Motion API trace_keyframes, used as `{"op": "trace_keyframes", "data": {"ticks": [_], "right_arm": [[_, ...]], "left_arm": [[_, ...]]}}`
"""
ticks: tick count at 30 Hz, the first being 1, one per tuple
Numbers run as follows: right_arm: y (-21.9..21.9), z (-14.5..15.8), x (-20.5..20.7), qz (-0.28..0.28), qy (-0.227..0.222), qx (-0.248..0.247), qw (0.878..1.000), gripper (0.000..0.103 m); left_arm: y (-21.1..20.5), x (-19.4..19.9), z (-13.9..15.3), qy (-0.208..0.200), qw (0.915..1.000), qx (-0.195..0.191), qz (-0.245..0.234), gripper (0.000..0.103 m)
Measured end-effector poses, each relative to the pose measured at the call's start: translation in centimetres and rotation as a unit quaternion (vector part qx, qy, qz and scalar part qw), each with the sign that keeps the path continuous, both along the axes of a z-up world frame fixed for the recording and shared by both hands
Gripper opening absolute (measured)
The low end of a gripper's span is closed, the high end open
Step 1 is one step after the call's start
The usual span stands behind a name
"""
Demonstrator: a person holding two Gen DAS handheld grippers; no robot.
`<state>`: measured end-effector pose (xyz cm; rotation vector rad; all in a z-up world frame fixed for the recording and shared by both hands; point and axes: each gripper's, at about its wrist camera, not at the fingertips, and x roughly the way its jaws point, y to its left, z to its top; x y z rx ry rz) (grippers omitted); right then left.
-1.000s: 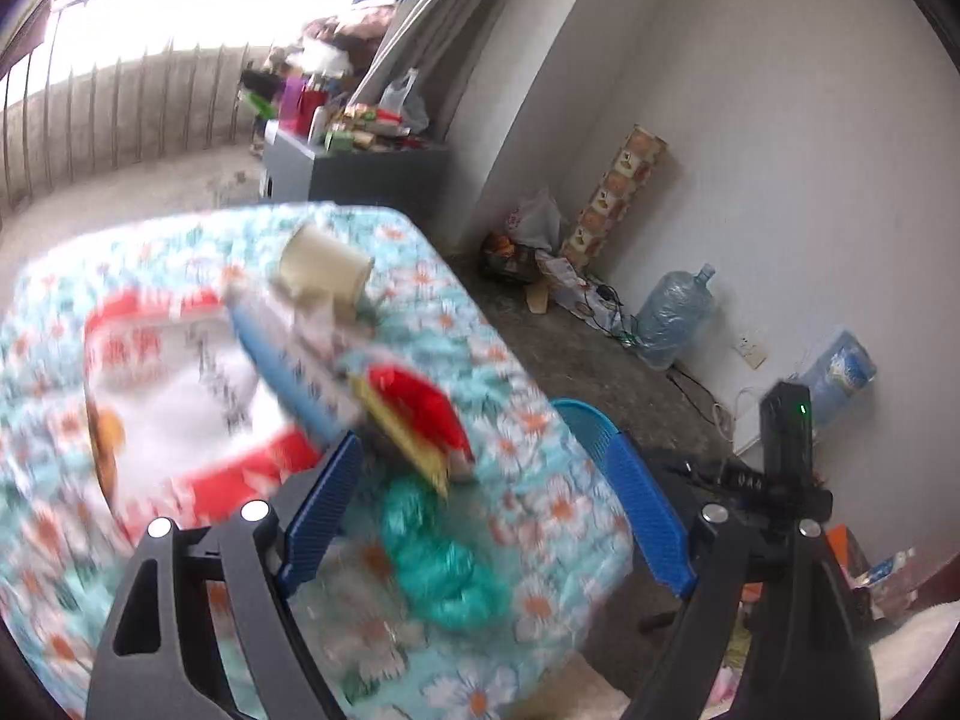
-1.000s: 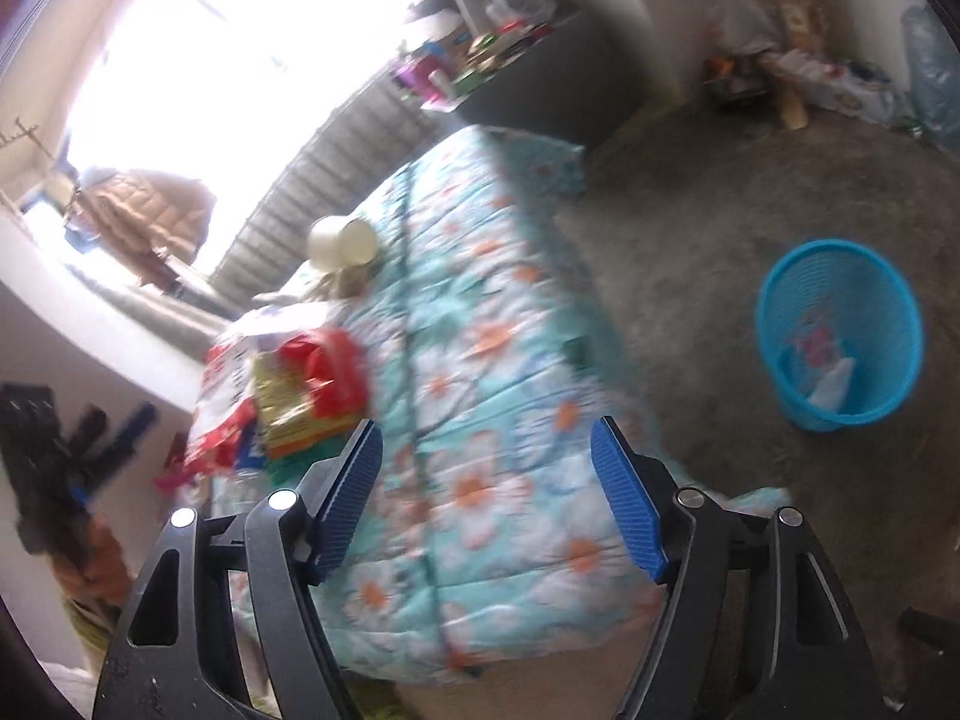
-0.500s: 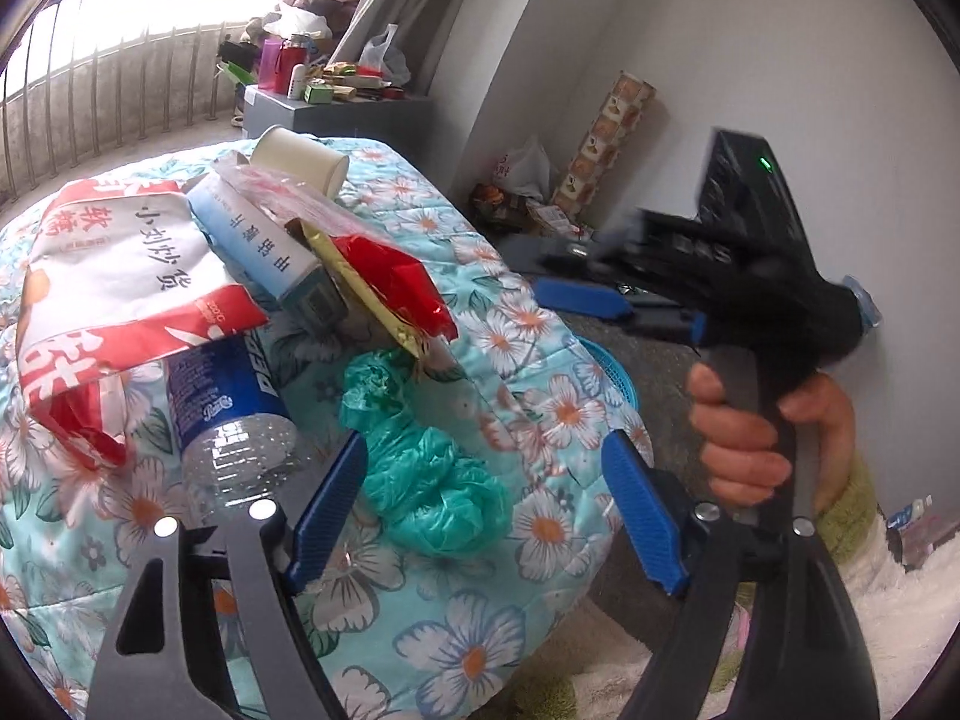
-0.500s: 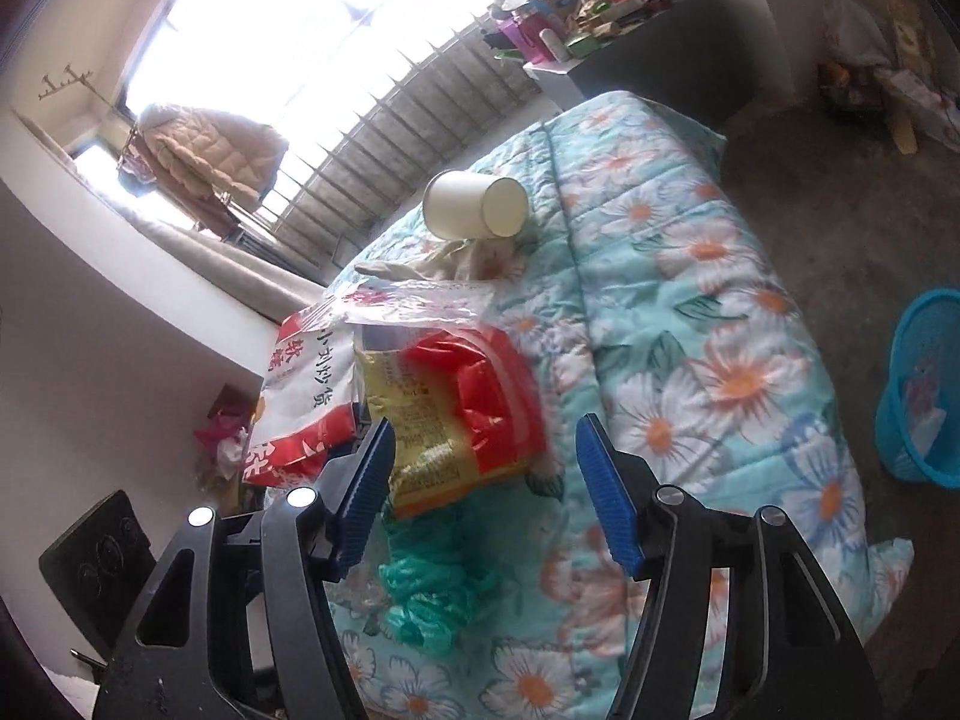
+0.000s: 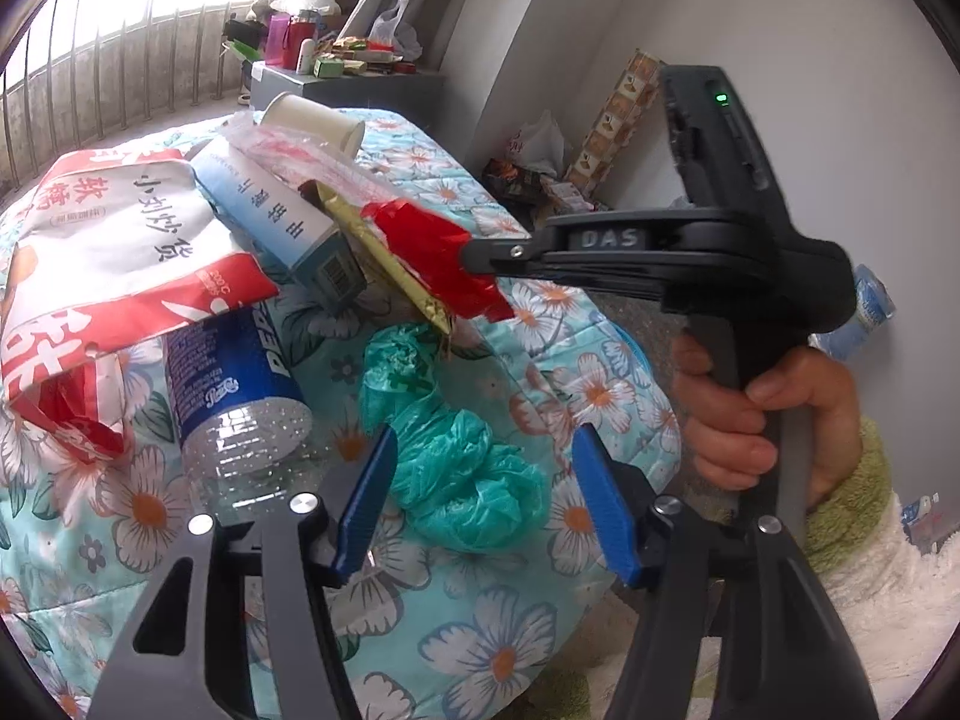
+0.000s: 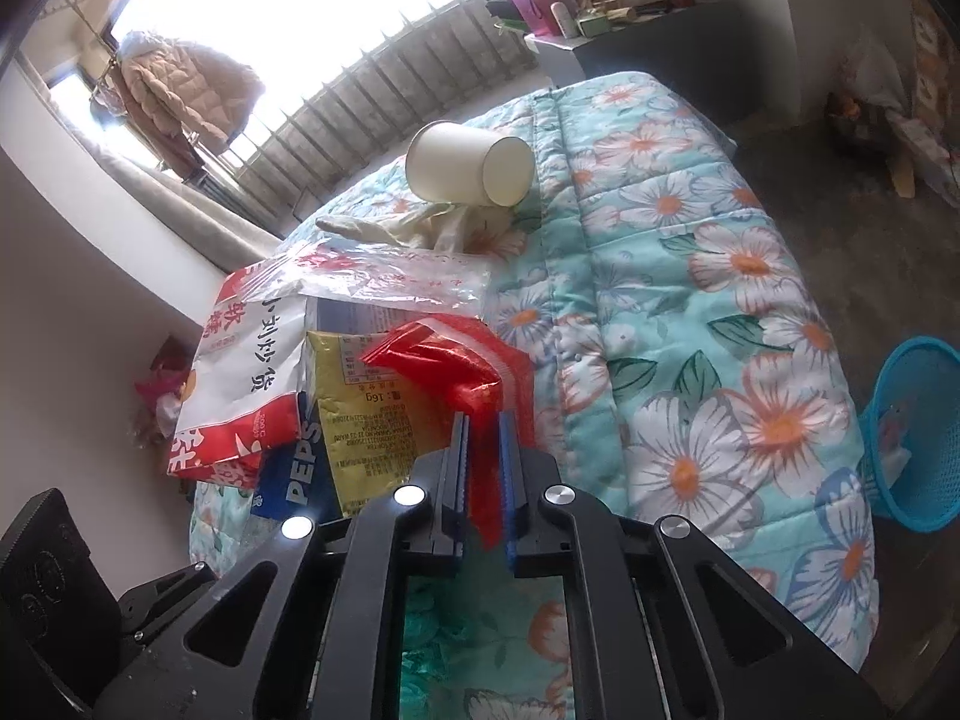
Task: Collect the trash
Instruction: 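Grasp the red snack bag with the right tool while the left tool approaches the green bag, then close the left tool on the green plastic bag and lift it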
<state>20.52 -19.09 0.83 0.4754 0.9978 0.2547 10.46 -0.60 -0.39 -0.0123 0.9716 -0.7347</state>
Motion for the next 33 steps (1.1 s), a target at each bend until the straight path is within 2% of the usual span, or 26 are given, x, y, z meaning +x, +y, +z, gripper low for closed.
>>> {"op": "trace_keyframes", "data": {"ticks": [8, 10, 16, 27, 29, 33], "right_arm": [[-1.6, 0.7, -2.6, -0.018, 0.003, 0.019, 1.0, 0.005], [-2.0, 0.7, -3.4, -0.023, 0.005, 0.025, 0.999, 0.005], [-3.4, 0.1, -5.7, -0.043, 0.011, 0.04, 0.998, 0.005], [-5.1, -0.1, -8.0, -0.068, 0.007, 0.06, 0.996, 0.005], [-5.3, 0.1, -8.3, -0.07, 0.003, 0.062, 0.996, 0.005], [-5.7, 0.1, -8.8, -0.074, 0.001, 0.066, 0.995, 0.005]], "left_arm": [[-1.0, -0.2, -0.7, 0.013, 0.9997, 0.02, -0.005, 0.059], [-1.4, -0.2, -0.8, 0.014, 0.9995, 0.028, -0.006, 0.056], [-2.5, -0.4, -1.3, 0.004, 0.9981, 0.062, 0.0, 0.05], [-4.1, -1.2, -2.1, -0.022, 0.9917, 0.127, 0.001, 0.049], [-4.3, -1.5, -2.1, -0.031, 0.9898, 0.139, 0.003, 0.036], [-4.0, -1.7, -1.8, -0.027, 0.9907, 0.133, 0.005, 0.03]]}}
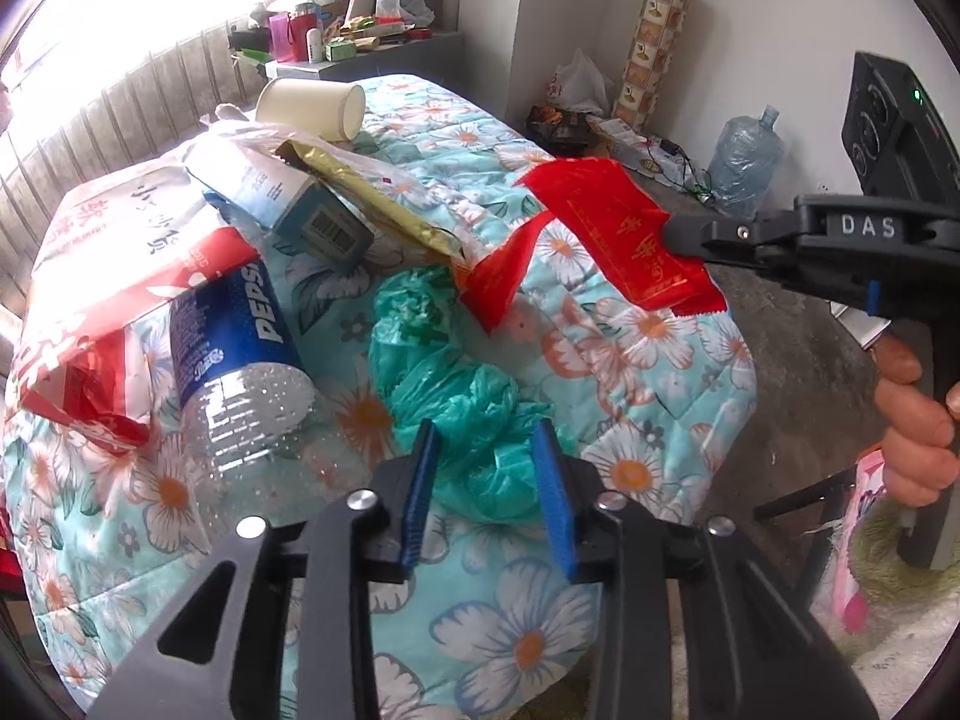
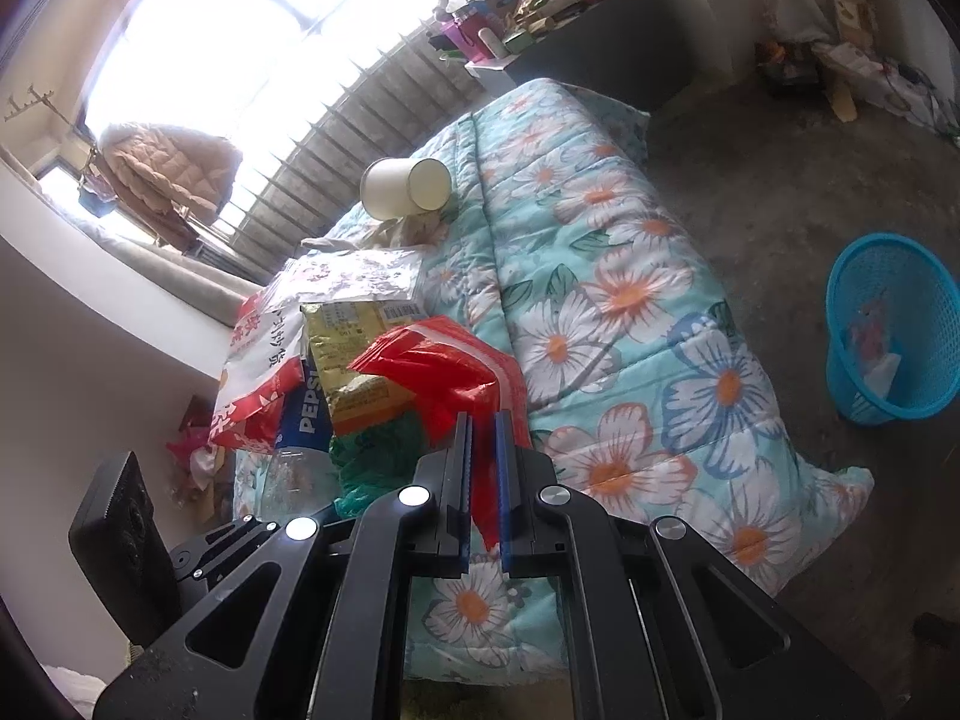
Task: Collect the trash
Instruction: 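Close the left tool on the green plastic bag and lift it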
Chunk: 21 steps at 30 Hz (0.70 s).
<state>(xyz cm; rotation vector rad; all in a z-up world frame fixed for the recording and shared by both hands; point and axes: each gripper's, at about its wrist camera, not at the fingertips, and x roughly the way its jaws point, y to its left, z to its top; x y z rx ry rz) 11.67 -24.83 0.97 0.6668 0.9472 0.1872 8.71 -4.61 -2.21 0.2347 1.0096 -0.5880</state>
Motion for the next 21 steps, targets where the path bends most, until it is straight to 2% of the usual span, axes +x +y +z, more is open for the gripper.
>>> {"op": "trace_keyframes", "data": {"ticks": [12, 13, 14, 19, 21], "right_arm": [[-0.9, 0.1, -1.5, -0.009, -0.004, 0.013, 1.0, 0.005], [-0.9, 0.1, -1.6, -0.01, -0.005, 0.014, 1.0, 0.005], [-1.0, 0.1, -1.7, -0.01, -0.005, 0.016, 1.0, 0.005], [-1.2, -0.1, -2.2, -0.014, -0.004, 0.021, 1.0, 0.005], [-1.2, 0.0, -2.3, -0.015, -0.004, 0.022, 1.0, 0.005]], "left_arm": [[1.7, -1.9, 1.9, 0.016, 0.9989, -0.042, -0.011, 0.018], [1.8, -2.1, 2.0, 0.017, 0.9988, -0.045, -0.012, 0.009], [2.0, -2.3, 2.1, 0.021, 0.9986, -0.047, -0.014, 0.006], [2.8, -2.7, 2.3, 0.025, 0.9982, -0.054, -0.011, 0.005], [3.1, -2.8, 2.2, 0.033, 0.9971, -0.068, -0.012, 0.006]]}}
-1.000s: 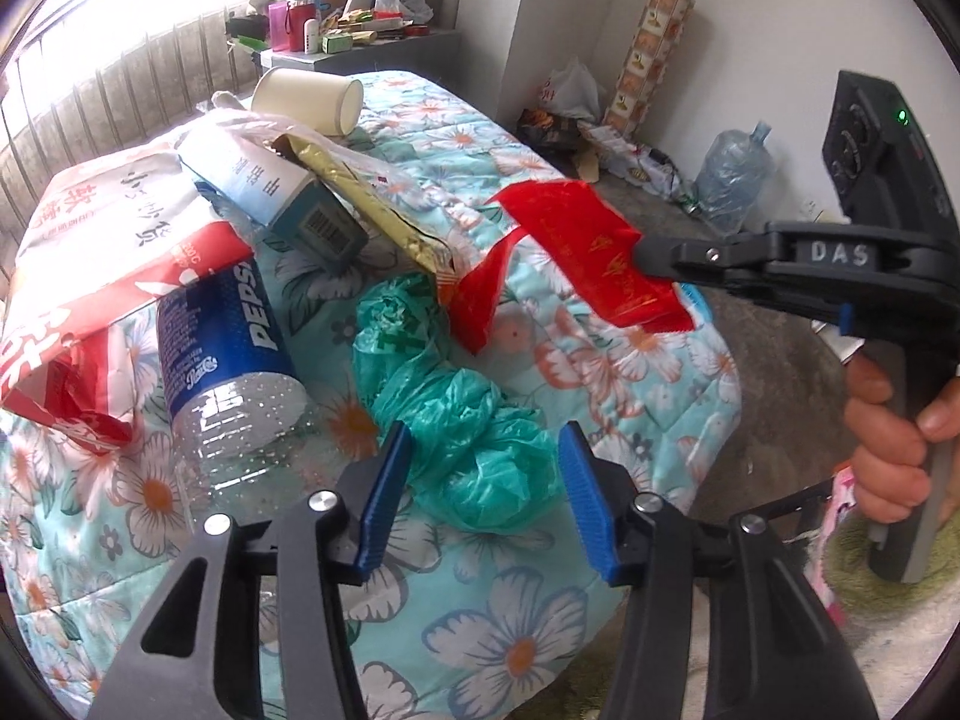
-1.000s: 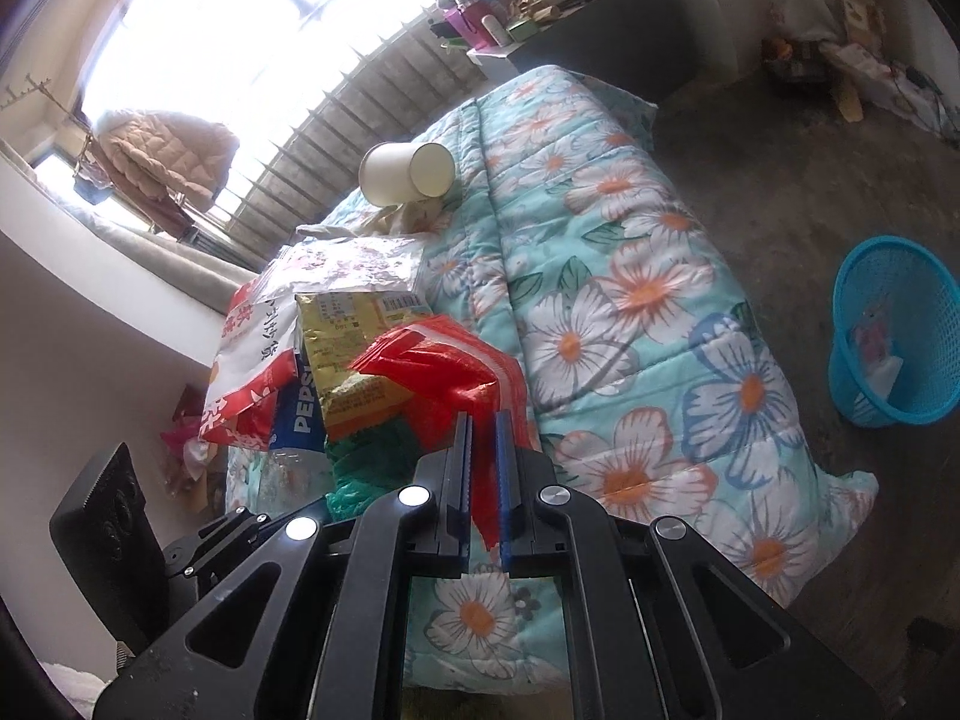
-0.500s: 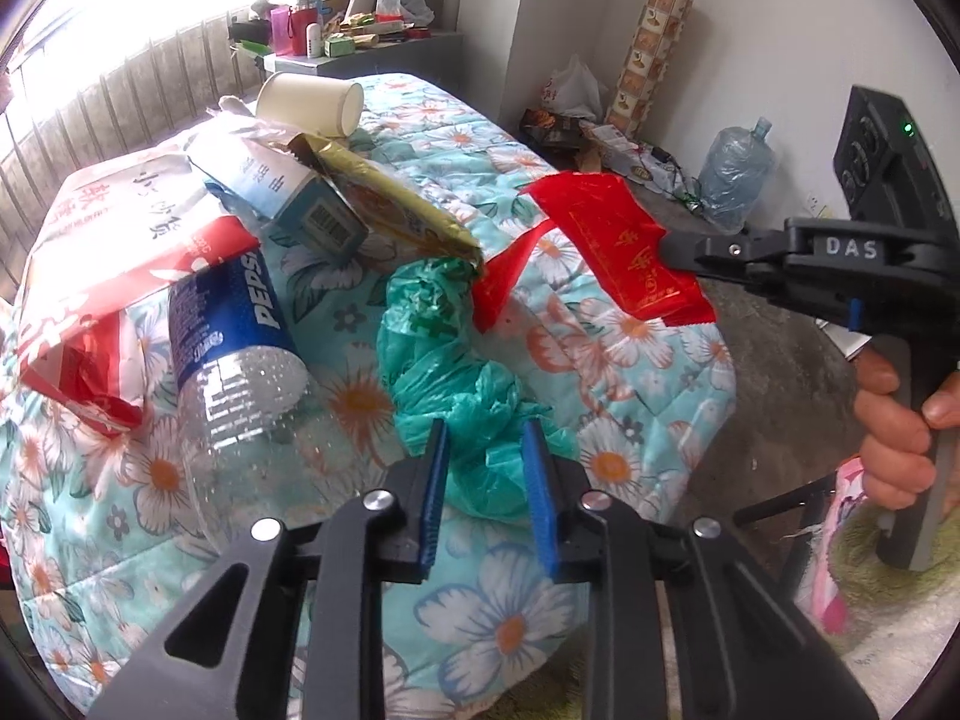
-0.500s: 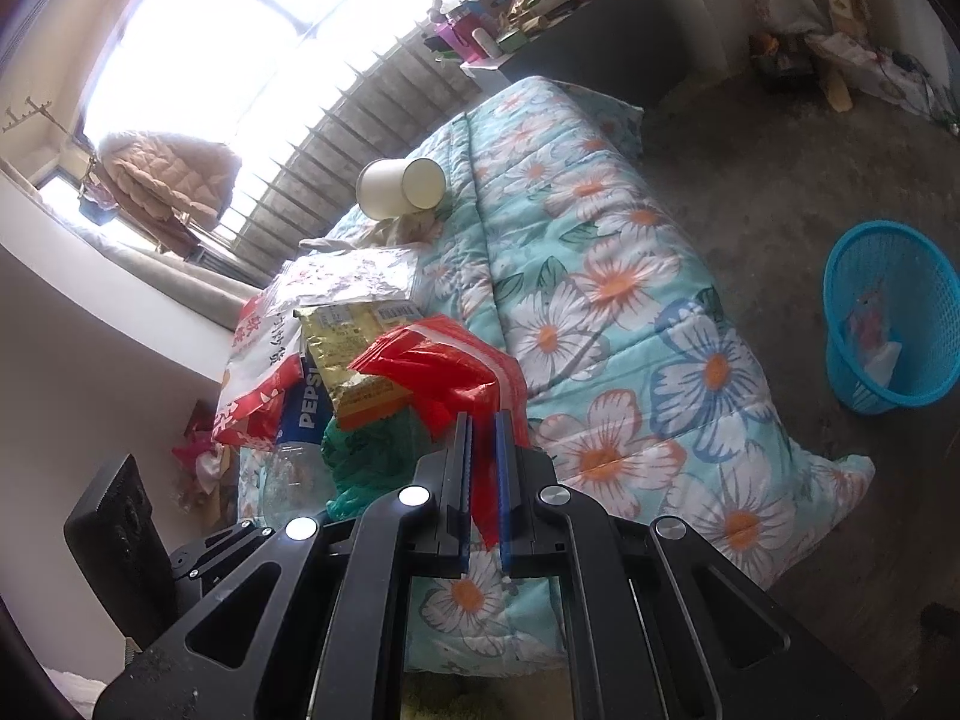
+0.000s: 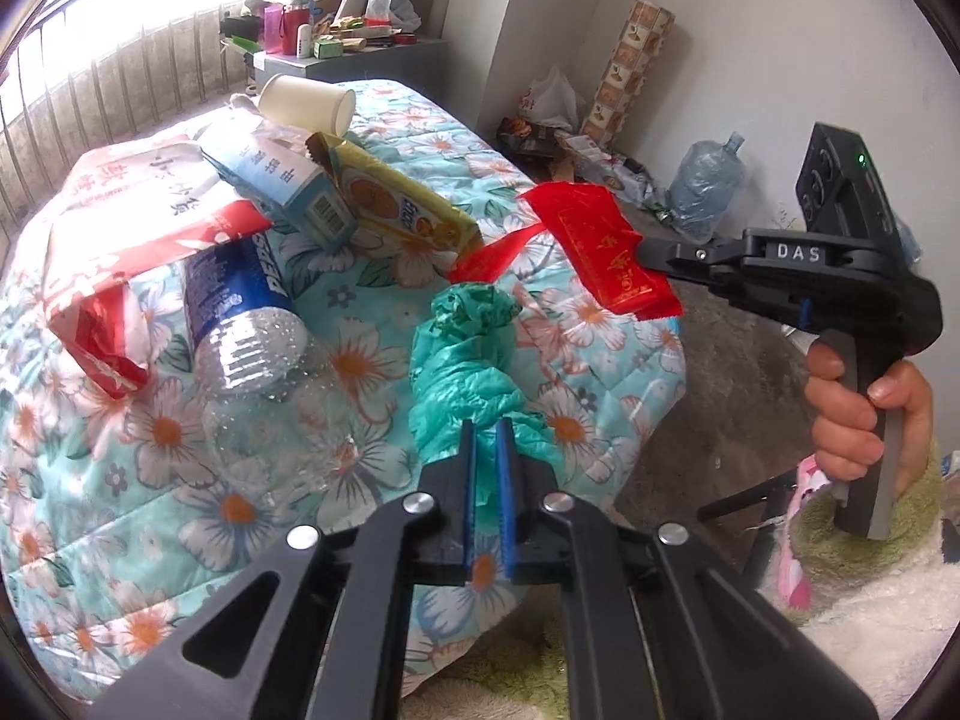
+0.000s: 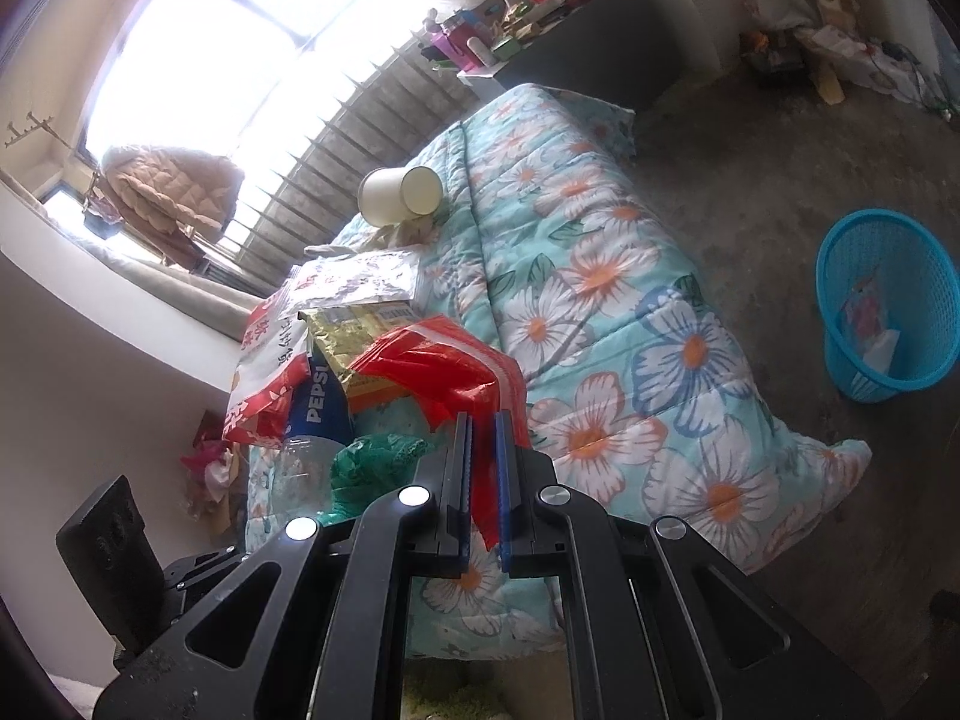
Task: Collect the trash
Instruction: 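Close the left tool on the green plastic bag and lift it, then carry both bags over the wastebasket and open both tools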
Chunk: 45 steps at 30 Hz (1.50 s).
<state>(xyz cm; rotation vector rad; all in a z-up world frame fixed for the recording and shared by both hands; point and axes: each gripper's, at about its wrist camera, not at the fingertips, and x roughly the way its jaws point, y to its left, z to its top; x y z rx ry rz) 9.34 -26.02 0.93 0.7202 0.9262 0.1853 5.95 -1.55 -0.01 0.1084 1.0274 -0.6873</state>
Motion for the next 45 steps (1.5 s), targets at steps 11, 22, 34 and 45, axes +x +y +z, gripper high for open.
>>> {"op": "trace_keyframes", "data": {"ticks": [11, 22, 34, 45], "right_arm": [[-0.5, 0.2, -1.0, -0.013, -0.005, 0.004, 1.0, 0.005], [-1.1, 0.6, -1.7, -0.025, -0.014, 0.008, 1.0, 0.005], [-2.9, 0.8, -2.6, -0.048, -0.027, 0.018, 0.998, 0.005], [-7.0, 1.6, -4.8, -0.098, -0.048, 0.018, 0.994, 0.005]], "left_arm": [[-1.4, 1.0, -0.6, 0.012, 0.9999, -0.005, -0.01, 0.05], [-3.2, 1.6, -2.5, -0.005, 0.9984, 0.056, -0.012, 0.046], [-2.4, 0.9, 0.2, -0.014, 0.9992, 0.023, -0.028, 0.043], [-7.3, 1.7, 3.6, -0.028, 0.9955, -0.035, -0.084, 0.043]]}}
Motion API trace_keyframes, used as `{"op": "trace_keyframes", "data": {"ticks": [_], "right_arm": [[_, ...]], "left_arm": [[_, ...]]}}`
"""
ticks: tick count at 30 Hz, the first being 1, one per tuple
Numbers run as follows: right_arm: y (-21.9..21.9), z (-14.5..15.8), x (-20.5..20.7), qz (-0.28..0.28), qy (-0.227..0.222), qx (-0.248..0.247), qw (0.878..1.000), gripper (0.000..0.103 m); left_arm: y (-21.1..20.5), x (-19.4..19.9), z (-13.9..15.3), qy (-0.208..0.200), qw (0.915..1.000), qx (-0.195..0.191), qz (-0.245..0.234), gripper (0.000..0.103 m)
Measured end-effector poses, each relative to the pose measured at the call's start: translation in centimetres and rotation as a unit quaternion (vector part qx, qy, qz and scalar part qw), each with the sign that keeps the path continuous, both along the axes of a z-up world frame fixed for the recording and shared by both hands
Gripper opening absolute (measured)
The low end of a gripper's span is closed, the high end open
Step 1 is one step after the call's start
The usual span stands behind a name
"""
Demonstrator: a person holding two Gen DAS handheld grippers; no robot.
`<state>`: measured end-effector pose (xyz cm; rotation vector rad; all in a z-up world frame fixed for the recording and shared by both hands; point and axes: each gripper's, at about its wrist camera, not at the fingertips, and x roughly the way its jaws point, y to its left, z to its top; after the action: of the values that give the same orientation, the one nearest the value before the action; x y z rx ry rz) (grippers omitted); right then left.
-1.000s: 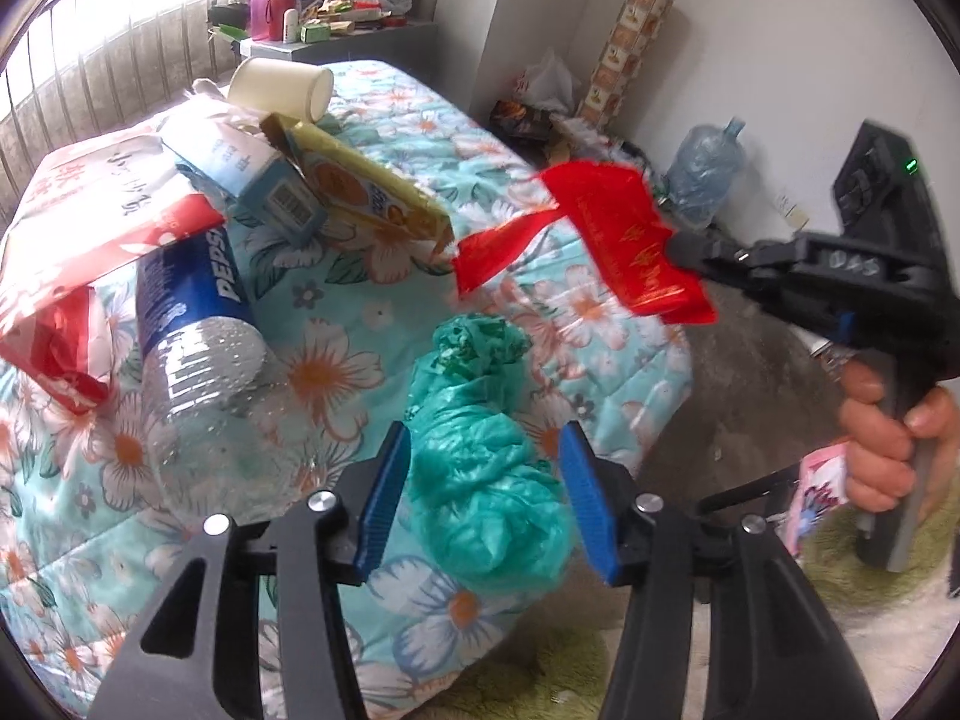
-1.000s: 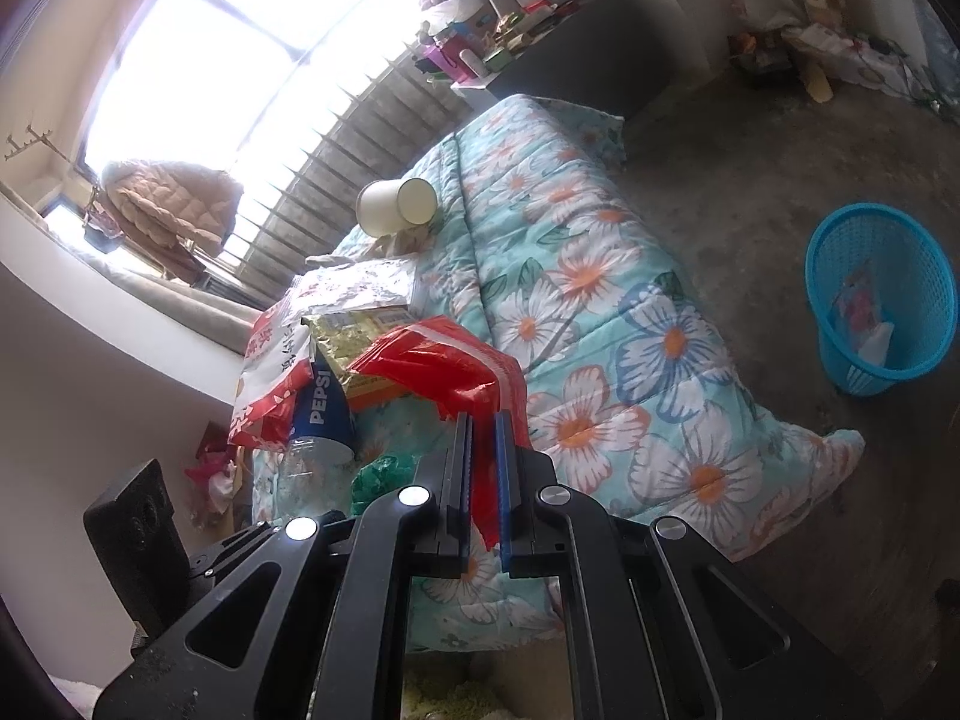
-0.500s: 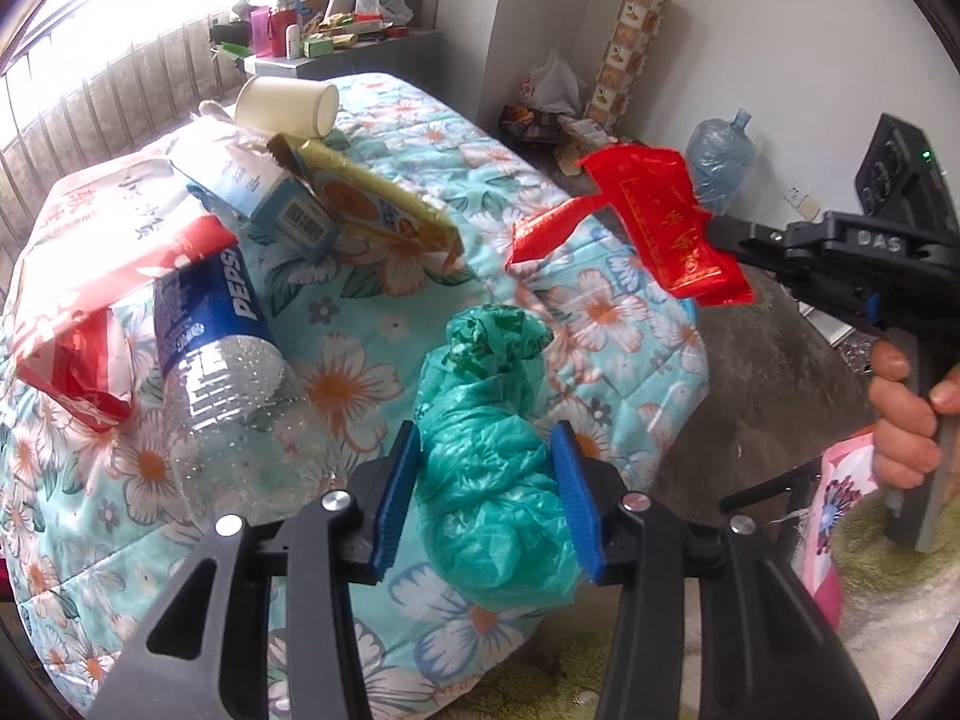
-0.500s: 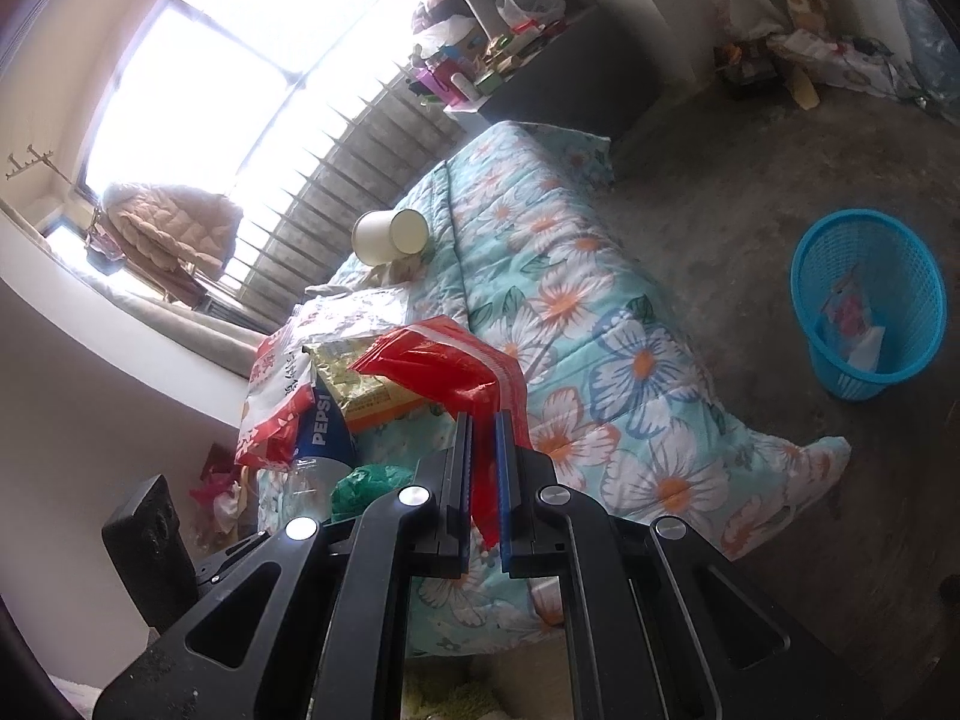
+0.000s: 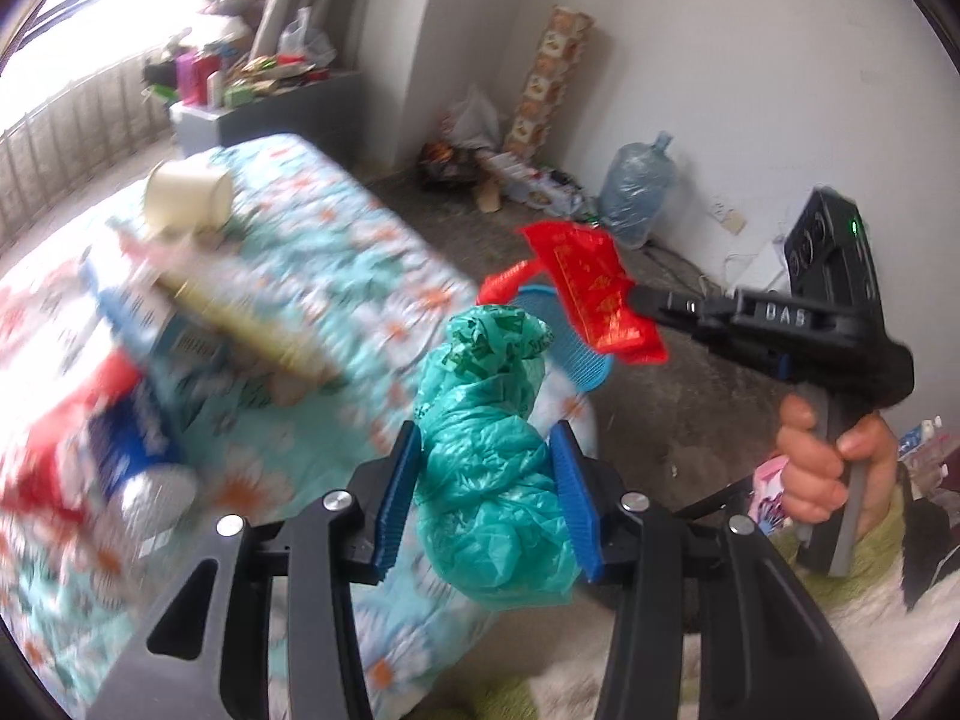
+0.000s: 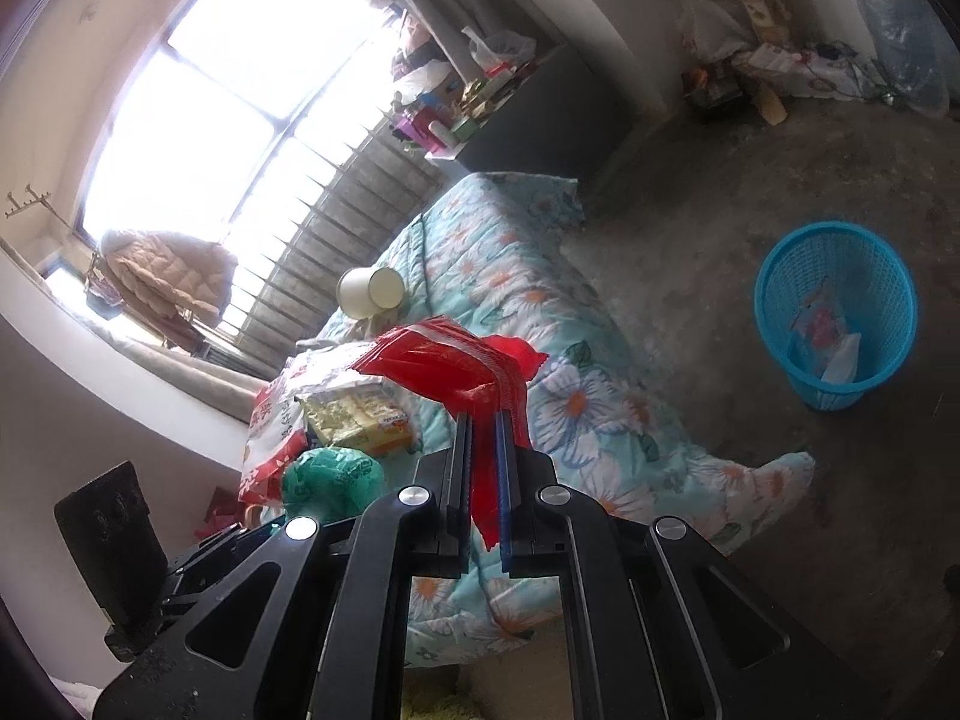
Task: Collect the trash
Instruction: 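Carry both bags over the wastebasket and open both tools, then move both tools back toward the bed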
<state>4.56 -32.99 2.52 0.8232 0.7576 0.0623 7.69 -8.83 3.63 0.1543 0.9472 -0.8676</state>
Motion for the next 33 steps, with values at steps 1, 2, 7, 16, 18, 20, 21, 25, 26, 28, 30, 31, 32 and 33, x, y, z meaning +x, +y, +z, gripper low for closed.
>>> {"op": "trace_keyframes", "data": {"ticks": [1, 2, 7, 16, 18, 20, 21, 25, 26, 28, 30, 31, 32, 33], "right_arm": [[-0.9, 0.1, -0.4, -0.013, -0.002, -0.002, 1.0, 0.005], [-1.6, 0.1, -0.9, -0.025, -0.002, -0.003, 1.0, 0.005], [-6.5, -0.2, -3.0, -0.103, 0.011, -0.02, 0.994, 0.005], [-15.8, -5.2, -3.2, -0.206, 0.063, 0.019, 0.976, 0.006], [-17.5, -6.6, -2.4, -0.222, 0.077, 0.029, 0.972, 0.01], [-19.7, -8.5, -1.4, -0.241, 0.086, 0.047, 0.966, 0.026], [-20.5, -9.5, -1.0, -0.247, 0.09, 0.057, 0.963, 0.038], [-23.1, -14.5, 0.1, -0.263, 0.116, 0.082, 0.954, 0.054], [-23.3, -15.7, 0.2, -0.268, 0.131, 0.091, 0.95, 0.054], [-23.0, -16.8, -0.3, -0.269, 0.133, 0.11, 0.947, 0.054], [-22.2, -16.8, -1.0, -0.266, 0.133, 0.102, 0.949, 0.054], [-21.7, -16.5, -1.1, -0.264, 0.135, 0.092, 0.95, 0.054], [-21.0, -16.0, -1.6, -0.262, 0.135, 0.08, 0.952, 0.055], [-20.7, -15.6, -1.7, -0.262, 0.134, 0.071, 0.953, 0.055]], "left_arm": [[-1.0, 0.6, 0.3, 0.0, 1.0, -0.006, -0.007, 0.043], [-2.0, 1.2, 0.5, 0.001, 0.9999, -0.01, -0.013, 0.043], [-8.6, 4.8, 1.1, 0.012, 0.9987, -0.023, -0.044, 0.043], [-26.0, 9.8, -2.8, 0.051, 0.9948, 0.017, -0.086, 0.044], [-29.1, 11.0, -4.5, 0.058, 0.994, 0.03, -0.088, 0.045], [-32.4, 12.3, -6.8, 0.083, 0.9919, 0.031, -0.092, 0.065], [-34.2, 13.1, -8.3, 0.096, 0.9903, 0.037, -0.093, 0.073], [-36.2, 14.6, -11.8, 0.118, 0.9894, 0.063, -0.057, 0.08], [-36.0, 14.8, -12.1, 0.128, 0.9887, 0.061, -0.048, 0.08], [-34.8, 14.6, -11.9, 0.146, 0.9875, 0.037, -0.047, 0.08], [-33.6, 14.4, -11.1, 0.138, 0.9886, 0.028, -0.052, 0.081], [-33.0, 14.1, -10.5, 0.136, 0.9886, 0.02, -0.062, 0.082], [-32.5, 13.9, -9.9, 0.137, 0.988, 0.015, -0.07, 0.082], [-31.8, 13.6, -9.3, 0.136, 0.9877, 0.01, -0.077, 0.083]]}}
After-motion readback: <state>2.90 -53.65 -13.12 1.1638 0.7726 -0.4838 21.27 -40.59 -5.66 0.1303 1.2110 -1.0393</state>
